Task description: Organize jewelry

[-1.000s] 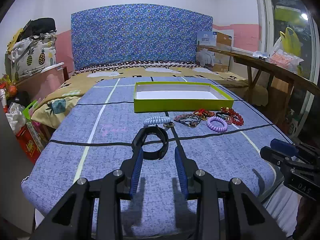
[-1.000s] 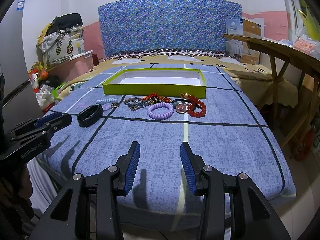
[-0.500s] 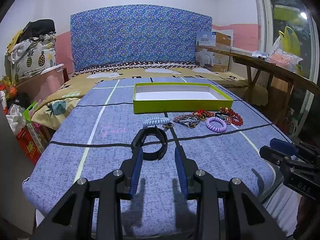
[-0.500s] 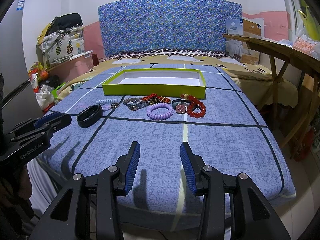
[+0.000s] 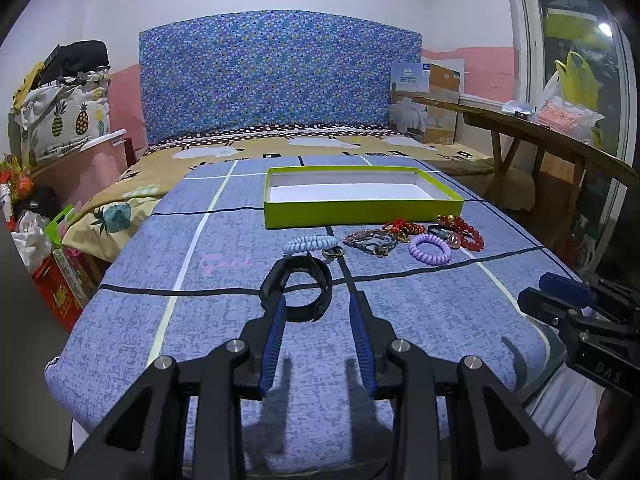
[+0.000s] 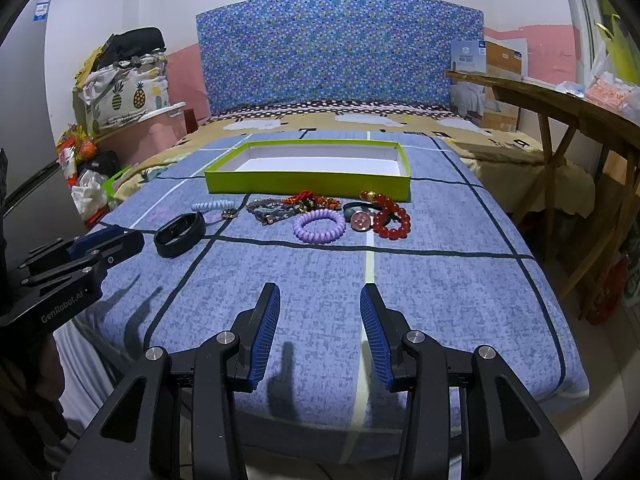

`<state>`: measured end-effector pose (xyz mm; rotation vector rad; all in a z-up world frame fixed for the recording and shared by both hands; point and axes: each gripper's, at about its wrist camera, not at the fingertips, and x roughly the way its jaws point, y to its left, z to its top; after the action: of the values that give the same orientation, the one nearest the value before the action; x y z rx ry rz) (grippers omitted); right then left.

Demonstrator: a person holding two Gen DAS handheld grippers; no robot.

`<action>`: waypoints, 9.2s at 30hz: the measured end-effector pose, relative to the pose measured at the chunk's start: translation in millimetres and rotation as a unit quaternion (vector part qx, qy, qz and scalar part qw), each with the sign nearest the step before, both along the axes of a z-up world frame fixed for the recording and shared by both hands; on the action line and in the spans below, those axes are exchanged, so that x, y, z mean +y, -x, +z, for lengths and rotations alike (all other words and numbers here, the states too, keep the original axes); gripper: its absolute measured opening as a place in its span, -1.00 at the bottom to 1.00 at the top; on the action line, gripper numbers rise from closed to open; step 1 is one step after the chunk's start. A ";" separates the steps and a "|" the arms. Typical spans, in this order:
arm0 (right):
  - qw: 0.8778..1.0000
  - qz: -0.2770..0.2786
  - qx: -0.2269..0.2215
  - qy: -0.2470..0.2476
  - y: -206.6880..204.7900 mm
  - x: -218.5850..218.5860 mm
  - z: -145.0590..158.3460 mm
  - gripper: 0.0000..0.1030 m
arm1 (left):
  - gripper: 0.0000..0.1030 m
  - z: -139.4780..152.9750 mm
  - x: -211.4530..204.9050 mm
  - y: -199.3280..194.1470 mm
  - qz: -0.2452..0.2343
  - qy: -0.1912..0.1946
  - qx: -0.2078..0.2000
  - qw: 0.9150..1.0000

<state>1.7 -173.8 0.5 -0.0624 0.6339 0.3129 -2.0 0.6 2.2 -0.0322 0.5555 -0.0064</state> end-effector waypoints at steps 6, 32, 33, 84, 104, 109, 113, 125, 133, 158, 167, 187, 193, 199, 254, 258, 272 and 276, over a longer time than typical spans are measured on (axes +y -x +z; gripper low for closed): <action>1.000 0.000 0.000 0.000 0.4 0.2 -0.1 -0.17 | -0.33 0.3 -0.4 -0.3 0.000 -0.001 -0.001 1.000; 1.000 -0.001 -0.004 0.000 0.3 -3.6 6.4 -0.17 | -0.33 0.9 -2.7 1.0 -0.002 -0.002 -0.002 1.000; 1.000 -0.001 -0.004 0.000 0.7 -3.4 6.1 -0.17 | -0.33 0.9 -2.7 0.9 -0.002 -0.003 -0.002 1.000; 0.990 0.009 0.138 0.007 -184.1 -42.4 -16.9 -0.18 | -0.62 -28.5 31.0 -87.0 0.005 -0.015 0.124 0.992; 0.994 0.023 0.105 -0.002 -148.1 -42.9 4.1 -0.82 | -0.76 -17.6 39.0 -70.0 0.005 0.014 0.105 0.994; 0.996 0.028 0.090 -0.006 -139.2 -41.7 17.1 -0.82 | -0.76 -7.7 38.2 -61.6 0.002 0.014 0.090 0.996; 0.996 0.030 0.078 -0.010 -134.9 -42.4 27.3 -0.82 | -0.76 -1.5 36.8 -60.4 0.001 0.015 0.083 0.996; 0.998 0.043 0.044 -0.021 -141.9 -36.3 59.5 -0.82 | -0.76 21.2 28.3 -75.0 -0.024 0.016 0.066 0.997; 0.998 0.054 0.029 -0.026 -175.0 -23.4 77.1 -0.82 | -0.76 37.3 21.8 -113.8 -0.036 0.003 0.051 0.998; 0.996 0.019 0.089 -0.007 -313.9 -11.1 19.4 -0.82 | -0.76 -8.7 39.8 -276.0 0.007 -0.029 0.126 0.992; 0.995 0.012 0.102 -0.010 -326.5 -17.3 7.1 -0.81 | -0.75 -18.2 32.7 -289.6 0.006 -0.046 0.137 0.989; 0.997 0.014 0.064 -0.032 -269.5 -27.8 39.9 -0.55 | -0.72 15.8 48.8 -239.2 -0.002 0.004 0.084 0.996; 0.998 0.018 0.043 -0.041 -219.2 -31.0 51.5 -0.55 | -0.72 27.3 52.5 -194.2 -0.007 0.015 0.061 0.998; 0.999 0.023 0.020 -0.042 -169.1 -30.3 61.3 -0.55 | -0.72 32.0 48.3 -146.0 -0.015 0.018 0.042 0.999; 0.994 0.040 0.106 0.006 -143.6 -9.2 -12.4 -0.55 | -0.49 -8.5 22.9 -119.1 -0.053 0.020 0.105 0.993; 0.992 0.047 0.115 0.015 -149.4 -5.2 -16.7 -0.55 | -0.49 -5.6 13.2 -122.8 -0.074 0.023 0.104 0.992; 0.990 0.067 0.120 0.031 -155.1 -0.7 -19.3 -0.76 | -0.40 -13.3 -20.7 -150.1 -0.147 0.012 0.129 0.981; 0.990 0.070 0.120 0.028 -153.4 -2.5 -19.5 -0.77 | -0.37 -14.4 -26.8 -153.7 -0.169 -0.001 0.135 0.976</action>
<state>155.1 -176.3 -19.1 -0.1249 0.8797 0.4413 151.7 -26.2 -12.2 0.0647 0.8284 -0.3366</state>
